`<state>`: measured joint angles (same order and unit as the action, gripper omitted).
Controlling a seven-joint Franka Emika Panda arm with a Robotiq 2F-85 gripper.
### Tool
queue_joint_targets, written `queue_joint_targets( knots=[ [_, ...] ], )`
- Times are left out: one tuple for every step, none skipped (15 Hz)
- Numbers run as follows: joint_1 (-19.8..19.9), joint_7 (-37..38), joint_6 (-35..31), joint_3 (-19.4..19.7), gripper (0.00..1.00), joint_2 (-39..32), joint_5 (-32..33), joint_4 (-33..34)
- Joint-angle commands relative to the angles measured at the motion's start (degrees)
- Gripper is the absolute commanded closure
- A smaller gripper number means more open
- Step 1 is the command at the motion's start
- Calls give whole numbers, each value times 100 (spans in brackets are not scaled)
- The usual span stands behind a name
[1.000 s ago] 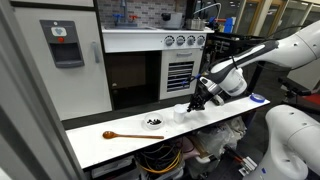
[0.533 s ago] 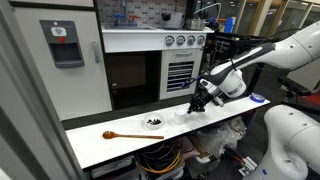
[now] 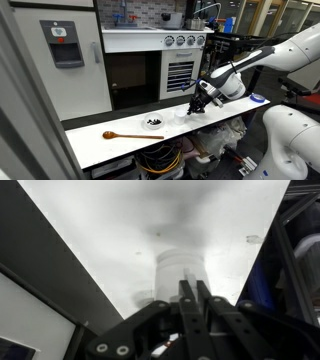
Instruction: Lift the white cup and empty its contents into the bowl
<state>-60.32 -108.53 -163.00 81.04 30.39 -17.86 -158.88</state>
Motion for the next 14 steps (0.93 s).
queue_joint_targets(
  knots=[
    [-292,-124,-179,267,98,99,-27,57],
    [-288,127,-202,337,98,212,324,33],
    [-327,159,-214,380,98,207,407,42],
    [-356,239,-226,426,98,211,523,45],
    [-383,319,-223,471,76,217,631,54],
    [-384,392,-222,493,65,240,733,53],
    [-407,450,-224,532,59,263,825,58],
    [-416,512,-223,560,51,280,912,60],
    [-424,570,-221,584,45,290,995,62],
    [-433,626,-219,596,37,288,1070,65],
    [-420,681,-199,582,31,283,1138,69],
    [-422,745,-187,573,25,265,1194,76],
    [-406,820,-153,533,17,233,1250,90],
    [-392,890,-152,501,11,215,1304,97]
  ],
)
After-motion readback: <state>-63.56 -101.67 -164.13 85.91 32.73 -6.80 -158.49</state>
